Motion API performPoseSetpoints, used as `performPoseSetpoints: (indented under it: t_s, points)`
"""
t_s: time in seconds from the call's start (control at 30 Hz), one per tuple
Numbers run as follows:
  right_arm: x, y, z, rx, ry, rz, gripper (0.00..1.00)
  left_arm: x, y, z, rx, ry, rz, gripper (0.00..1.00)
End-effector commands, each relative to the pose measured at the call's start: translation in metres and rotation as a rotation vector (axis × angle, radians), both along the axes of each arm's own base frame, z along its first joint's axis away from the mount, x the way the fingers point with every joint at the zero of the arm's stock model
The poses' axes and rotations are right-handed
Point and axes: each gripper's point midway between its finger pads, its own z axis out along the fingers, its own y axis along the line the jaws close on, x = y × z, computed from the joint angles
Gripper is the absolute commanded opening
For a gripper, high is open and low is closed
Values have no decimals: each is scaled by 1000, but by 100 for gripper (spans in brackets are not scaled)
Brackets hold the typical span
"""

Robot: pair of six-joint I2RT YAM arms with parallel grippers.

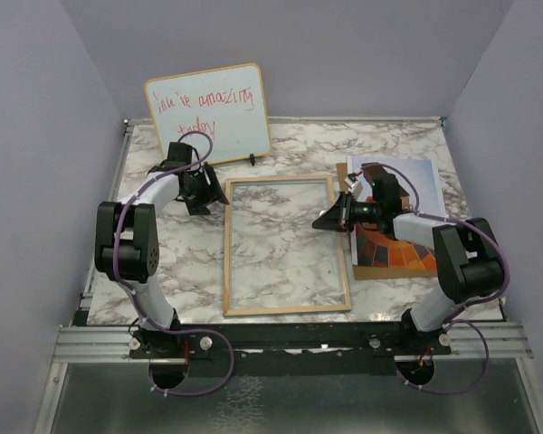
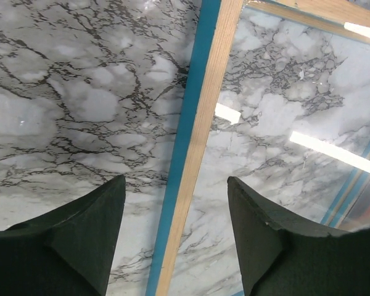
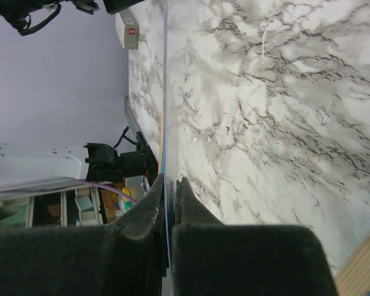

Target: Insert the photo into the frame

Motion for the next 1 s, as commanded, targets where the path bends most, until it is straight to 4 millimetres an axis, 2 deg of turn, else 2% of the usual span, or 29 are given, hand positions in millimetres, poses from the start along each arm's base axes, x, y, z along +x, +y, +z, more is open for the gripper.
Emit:
performPoseSetpoints:
  t_s: [0.0,0.13,0.33,0.63,0.83,0.97]
  points:
    - [-6,8,27,93,-80,55,0,-1,7,4,5,-36,19,64]
    - [-8,9,30,115,-80,57,0,-12,5,-7,-8,-1,13,55]
    - [-9,11,33,136,-75,60,1,-25,-4,-23,-60,52,-27,52]
    - [-10,15,42,169,-106,64,0,-26,-7,-30,-71,66,-36,44]
    - [-9,18,38,159,-105,74,0,-27,-9,-34,-76,77,-43,33]
    - [-11,21,35,154,-111,83,0,-27,-8,-37,-73,83,-44,31]
